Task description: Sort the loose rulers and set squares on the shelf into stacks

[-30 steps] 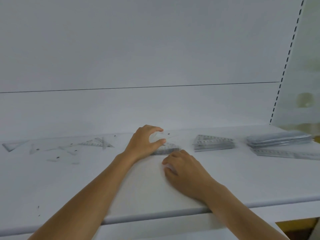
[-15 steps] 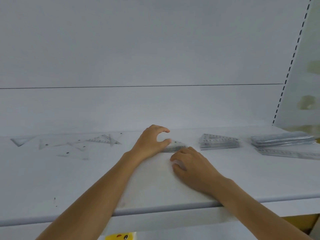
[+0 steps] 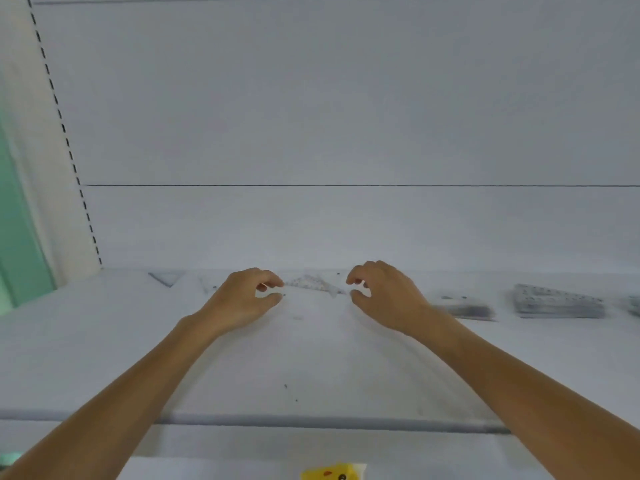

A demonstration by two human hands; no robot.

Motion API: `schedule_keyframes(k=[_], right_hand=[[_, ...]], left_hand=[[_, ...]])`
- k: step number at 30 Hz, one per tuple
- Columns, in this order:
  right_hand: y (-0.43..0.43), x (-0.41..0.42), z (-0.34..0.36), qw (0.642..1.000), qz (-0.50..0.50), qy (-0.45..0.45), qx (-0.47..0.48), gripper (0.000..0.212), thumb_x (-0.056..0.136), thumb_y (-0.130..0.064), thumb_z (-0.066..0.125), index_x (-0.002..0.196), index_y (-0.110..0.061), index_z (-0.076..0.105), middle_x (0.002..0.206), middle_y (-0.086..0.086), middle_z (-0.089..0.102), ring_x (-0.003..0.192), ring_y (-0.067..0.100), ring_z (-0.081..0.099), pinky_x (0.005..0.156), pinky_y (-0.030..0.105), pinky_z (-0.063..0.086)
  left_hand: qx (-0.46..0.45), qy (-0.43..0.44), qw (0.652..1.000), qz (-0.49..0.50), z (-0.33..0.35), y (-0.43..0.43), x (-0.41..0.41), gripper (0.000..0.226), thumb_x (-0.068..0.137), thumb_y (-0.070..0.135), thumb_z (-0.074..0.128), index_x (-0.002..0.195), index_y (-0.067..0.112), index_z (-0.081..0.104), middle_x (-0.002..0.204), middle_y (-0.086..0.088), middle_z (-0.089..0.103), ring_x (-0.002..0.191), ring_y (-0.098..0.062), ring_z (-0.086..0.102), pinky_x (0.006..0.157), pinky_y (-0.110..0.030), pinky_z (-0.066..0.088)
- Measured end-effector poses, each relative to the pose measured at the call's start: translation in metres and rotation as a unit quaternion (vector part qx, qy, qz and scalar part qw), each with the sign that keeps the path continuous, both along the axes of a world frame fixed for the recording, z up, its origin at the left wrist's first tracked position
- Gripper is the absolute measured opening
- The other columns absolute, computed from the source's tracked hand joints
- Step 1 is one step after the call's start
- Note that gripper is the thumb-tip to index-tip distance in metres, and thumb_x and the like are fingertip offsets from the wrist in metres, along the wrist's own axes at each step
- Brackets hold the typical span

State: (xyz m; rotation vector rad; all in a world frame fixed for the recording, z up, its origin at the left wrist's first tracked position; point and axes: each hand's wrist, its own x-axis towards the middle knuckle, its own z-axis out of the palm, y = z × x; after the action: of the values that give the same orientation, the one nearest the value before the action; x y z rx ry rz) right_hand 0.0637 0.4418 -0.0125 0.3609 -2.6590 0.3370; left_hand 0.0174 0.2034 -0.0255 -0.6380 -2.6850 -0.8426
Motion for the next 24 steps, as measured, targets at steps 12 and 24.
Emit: schedule_keyframes(k=[12, 24], right_hand=[[-0.078, -0.048, -0.013, 0.991, -0.038, -0.114, -0.061, 0.027, 0.088, -0.016, 0.053, 0.115, -0.013, 0.059, 0.122, 0.005, 0.059, 0.109, 0.021, 0.055, 0.091, 0.030, 0.045], [-0.114, -0.055, -0.019, 0.989, -0.015, -0.147, -0.025, 0.040, 0.087, 0.001, 0.044, 0.119, -0.014, 0.063, 0.127, 0.003, 0.059, 0.115, 0.018, 0.054, 0.097, 0.022, 0.041]], left_hand=[[-0.067, -0.014, 0.996, -0.051, -0.005, -0.074, -0.017, 0.023, 0.089, 0.025, 0.058, 0.111, 0.028, 0.063, 0.118, 0.009, 0.060, 0.101, -0.004, 0.051, 0.087, -0.019, 0.036], [-0.118, 0.011, 0.987, -0.113, -0.022, -0.071, -0.019, 0.033, 0.092, 0.036, 0.050, 0.124, 0.032, 0.057, 0.130, 0.011, 0.054, 0.121, -0.008, 0.046, 0.097, -0.021, 0.032]])
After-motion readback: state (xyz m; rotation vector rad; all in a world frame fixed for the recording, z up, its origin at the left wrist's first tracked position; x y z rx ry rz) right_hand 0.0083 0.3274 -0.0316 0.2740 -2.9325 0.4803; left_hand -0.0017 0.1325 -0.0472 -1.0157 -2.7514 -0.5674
